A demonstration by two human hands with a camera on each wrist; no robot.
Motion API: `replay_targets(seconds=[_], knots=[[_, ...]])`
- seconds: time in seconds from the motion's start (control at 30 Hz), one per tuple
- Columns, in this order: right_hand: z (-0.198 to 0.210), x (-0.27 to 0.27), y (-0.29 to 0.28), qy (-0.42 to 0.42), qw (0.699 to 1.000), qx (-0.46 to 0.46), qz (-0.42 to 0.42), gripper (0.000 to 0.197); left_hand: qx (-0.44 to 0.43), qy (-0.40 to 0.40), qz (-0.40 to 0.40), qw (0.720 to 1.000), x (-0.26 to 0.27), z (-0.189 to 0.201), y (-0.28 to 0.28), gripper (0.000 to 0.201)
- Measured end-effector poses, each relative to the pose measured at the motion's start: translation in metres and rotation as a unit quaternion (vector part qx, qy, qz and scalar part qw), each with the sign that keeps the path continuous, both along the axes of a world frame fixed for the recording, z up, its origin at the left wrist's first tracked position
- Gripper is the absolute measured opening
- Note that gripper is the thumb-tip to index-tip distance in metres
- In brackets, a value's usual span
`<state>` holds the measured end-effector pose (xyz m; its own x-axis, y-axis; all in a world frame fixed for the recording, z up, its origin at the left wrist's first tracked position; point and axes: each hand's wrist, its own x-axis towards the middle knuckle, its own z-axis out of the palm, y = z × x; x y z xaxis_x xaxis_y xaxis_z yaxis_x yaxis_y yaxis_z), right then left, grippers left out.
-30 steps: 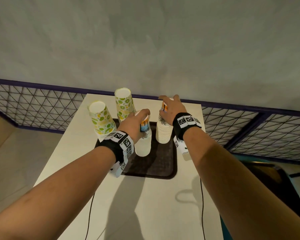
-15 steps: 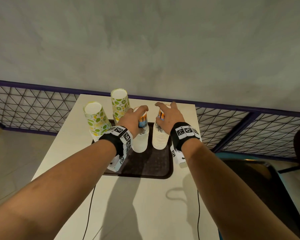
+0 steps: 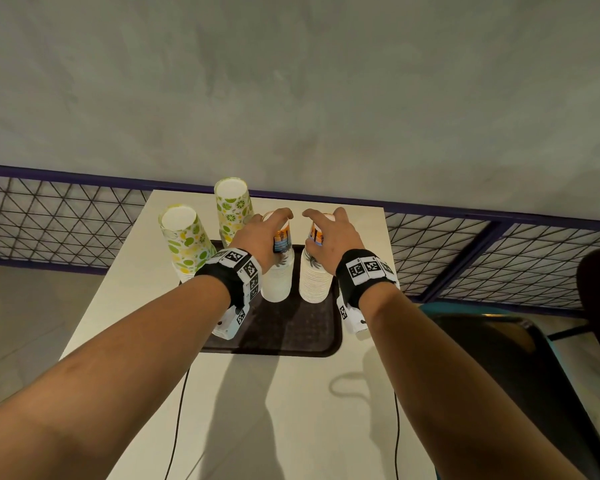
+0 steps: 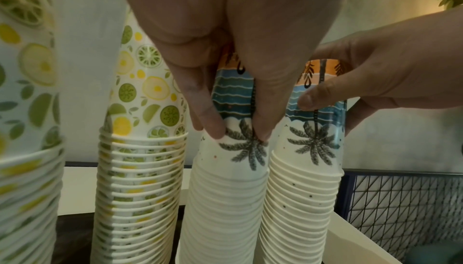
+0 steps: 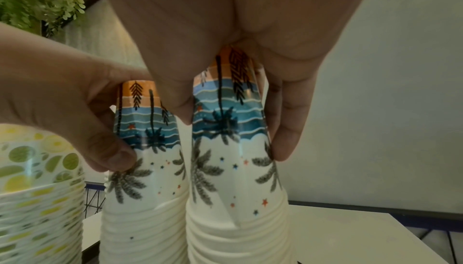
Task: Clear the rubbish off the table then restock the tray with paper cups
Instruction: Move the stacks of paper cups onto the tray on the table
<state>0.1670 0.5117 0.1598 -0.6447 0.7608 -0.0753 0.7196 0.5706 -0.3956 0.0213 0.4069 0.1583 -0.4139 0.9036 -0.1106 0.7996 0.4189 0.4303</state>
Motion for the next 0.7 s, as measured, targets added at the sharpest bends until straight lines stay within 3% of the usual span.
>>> replay_targets(seconds=[0.4, 0.57, 0.7], knots=[[-0.001, 0.001, 0.006, -0.002, 1.0, -0.001, 0.019, 0.059, -0.008, 0.002, -0.017, 1.0, -0.003, -0.003, -0.002, 0.087], [-0.001, 0.001, 0.005, -0.02, 1.0, 0.016, 0.014, 0.063, -0.011, -0.01, -0.002, 1.0, 0.001, 0.005, -0.004, 0.113], [0.007, 0.003, 0.004, -0.058, 0.994, 0.094, 0.01, 0.073, -0.002, -0.041, 0.007, 0.999, 0.0, 0.011, -0.011, 0.133]])
